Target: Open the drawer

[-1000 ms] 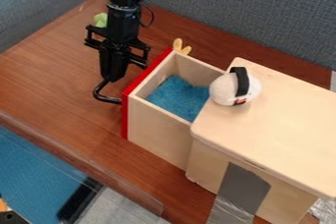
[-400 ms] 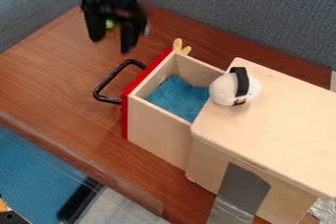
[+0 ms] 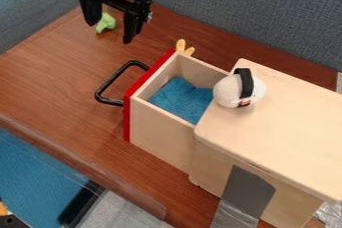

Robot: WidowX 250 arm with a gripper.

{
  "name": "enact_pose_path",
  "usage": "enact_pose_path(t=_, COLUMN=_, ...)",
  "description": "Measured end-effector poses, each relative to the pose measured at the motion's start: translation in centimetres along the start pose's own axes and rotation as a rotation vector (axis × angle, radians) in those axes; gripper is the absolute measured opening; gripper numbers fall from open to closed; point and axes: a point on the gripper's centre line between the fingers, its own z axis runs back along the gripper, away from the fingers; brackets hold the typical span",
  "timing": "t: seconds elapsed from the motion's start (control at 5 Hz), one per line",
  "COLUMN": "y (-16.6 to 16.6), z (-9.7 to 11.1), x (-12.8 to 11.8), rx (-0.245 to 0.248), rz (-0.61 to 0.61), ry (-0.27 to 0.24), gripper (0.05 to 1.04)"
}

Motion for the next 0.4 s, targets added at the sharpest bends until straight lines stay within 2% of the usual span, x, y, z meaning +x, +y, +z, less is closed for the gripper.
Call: enact_pose_path(t=0.4, y=0.02, z=0.00, x=0.00, rx=0.001, rz=-0.001, ry=0.000, gripper=1.000)
